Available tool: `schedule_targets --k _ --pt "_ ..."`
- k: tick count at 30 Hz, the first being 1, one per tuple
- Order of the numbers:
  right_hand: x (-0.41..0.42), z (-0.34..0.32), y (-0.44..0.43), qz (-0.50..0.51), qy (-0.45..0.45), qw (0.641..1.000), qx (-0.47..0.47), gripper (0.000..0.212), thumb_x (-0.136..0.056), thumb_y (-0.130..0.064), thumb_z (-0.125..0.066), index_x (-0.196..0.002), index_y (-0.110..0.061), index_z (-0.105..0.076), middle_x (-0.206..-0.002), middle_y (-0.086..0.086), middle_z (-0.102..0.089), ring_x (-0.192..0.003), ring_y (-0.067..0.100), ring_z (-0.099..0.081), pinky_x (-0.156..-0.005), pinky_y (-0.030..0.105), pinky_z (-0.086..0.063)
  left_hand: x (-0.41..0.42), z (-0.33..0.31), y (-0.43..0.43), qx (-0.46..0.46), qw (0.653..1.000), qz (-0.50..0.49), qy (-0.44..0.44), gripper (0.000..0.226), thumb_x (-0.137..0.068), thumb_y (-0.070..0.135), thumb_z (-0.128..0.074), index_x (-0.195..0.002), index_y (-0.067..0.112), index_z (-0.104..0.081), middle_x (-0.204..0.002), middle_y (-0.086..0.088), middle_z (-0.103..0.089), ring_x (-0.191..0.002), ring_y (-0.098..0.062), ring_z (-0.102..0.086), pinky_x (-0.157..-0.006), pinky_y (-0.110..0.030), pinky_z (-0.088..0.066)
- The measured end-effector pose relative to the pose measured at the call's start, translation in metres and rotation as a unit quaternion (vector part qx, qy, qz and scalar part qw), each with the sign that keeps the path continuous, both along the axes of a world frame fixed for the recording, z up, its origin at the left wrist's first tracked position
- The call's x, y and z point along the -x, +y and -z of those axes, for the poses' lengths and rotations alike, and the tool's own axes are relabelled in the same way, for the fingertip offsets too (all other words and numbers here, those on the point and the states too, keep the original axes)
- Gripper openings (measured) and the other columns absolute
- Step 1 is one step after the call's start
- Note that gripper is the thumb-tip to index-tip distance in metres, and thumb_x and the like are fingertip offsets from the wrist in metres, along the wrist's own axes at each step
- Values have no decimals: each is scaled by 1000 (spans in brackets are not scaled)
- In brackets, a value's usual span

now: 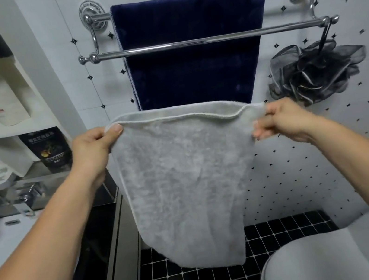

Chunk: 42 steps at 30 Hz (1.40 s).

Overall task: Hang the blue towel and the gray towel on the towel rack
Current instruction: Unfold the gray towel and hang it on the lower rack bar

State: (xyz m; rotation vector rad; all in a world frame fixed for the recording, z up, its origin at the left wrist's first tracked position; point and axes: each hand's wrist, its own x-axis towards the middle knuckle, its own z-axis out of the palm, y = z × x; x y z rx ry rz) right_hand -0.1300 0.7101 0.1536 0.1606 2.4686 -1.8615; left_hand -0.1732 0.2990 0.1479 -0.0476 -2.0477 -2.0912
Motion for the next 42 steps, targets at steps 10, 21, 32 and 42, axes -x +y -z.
schedule_targets --k 10,21,32,42 --pt "-11 8 11 15 -57 998 -17 16 -87 14 -57 -102 16 -63 -81 29 -69 -57 18 -71 -60 27 -61 -42 29 9 148 928 329 -95 12 -73 17 -81 -65 13 -73 -58 3 -67 -51 -6 -58 -53 -17 -47" --pt "-28 6 10 -108 -83 990 46 13 -78 3 -69 -90 9 -69 -68 20 -70 -57 19 -69 -62 29 -60 -14 17 -8 -63 998 -6 -26 25 -77 28 -81 -56 18 -70 -58 2 -69 -54 -12 -64 -56 -26 -55" --pt "-28 2 15 -162 -99 982 1 14 -84 6 -65 -97 10 -65 -53 8 -61 -44 15 -59 -52 27 -55 -10 21 -3 34 999 13 21 23 -80 28 -78 -59 20 -71 -54 9 -64 -51 -8 -57 -53 -22 -47" --pt "-10 -3 13 77 -1 989 122 19 -100 1 -43 -108 -3 -61 -99 20 -69 -78 30 -76 -58 32 -62 -20 8 4 84 996 30 -8 24 -85 23 -74 -74 3 -67 -50 5 -64 -42 -7 -59 -42 -21 -53"
